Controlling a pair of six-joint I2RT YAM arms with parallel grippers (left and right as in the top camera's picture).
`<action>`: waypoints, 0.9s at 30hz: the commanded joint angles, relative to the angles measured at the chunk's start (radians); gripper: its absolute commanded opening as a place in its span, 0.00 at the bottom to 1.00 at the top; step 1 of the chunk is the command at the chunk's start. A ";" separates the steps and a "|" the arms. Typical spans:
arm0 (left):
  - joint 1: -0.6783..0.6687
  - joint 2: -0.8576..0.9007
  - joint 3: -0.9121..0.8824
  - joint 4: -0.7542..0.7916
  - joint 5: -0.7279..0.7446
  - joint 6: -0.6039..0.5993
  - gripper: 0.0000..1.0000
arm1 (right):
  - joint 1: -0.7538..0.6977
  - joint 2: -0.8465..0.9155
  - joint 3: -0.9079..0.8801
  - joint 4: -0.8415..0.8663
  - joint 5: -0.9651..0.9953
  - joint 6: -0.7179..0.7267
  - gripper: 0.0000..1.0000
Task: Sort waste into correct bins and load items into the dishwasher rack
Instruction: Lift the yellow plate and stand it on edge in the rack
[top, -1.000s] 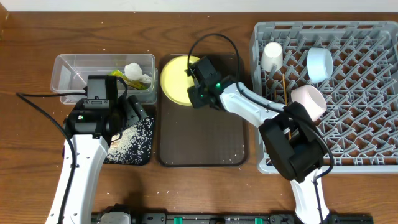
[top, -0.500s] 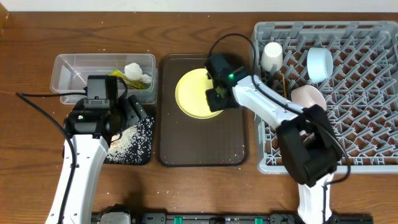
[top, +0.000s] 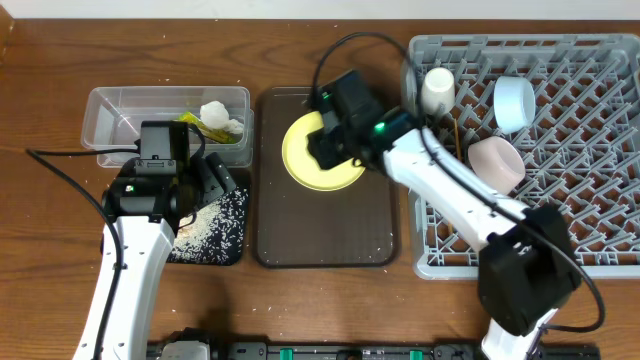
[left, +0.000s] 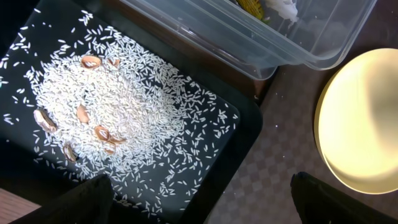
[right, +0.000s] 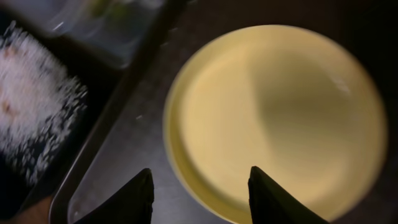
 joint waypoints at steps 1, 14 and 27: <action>0.004 0.002 0.010 -0.003 -0.008 0.001 0.94 | 0.057 0.041 0.002 0.011 -0.010 -0.095 0.49; 0.004 0.002 0.010 -0.003 -0.008 0.000 0.94 | 0.124 0.193 0.002 0.105 0.118 -0.097 0.52; 0.004 0.002 0.010 -0.003 -0.008 0.001 0.94 | 0.130 0.268 0.001 0.115 0.120 -0.097 0.24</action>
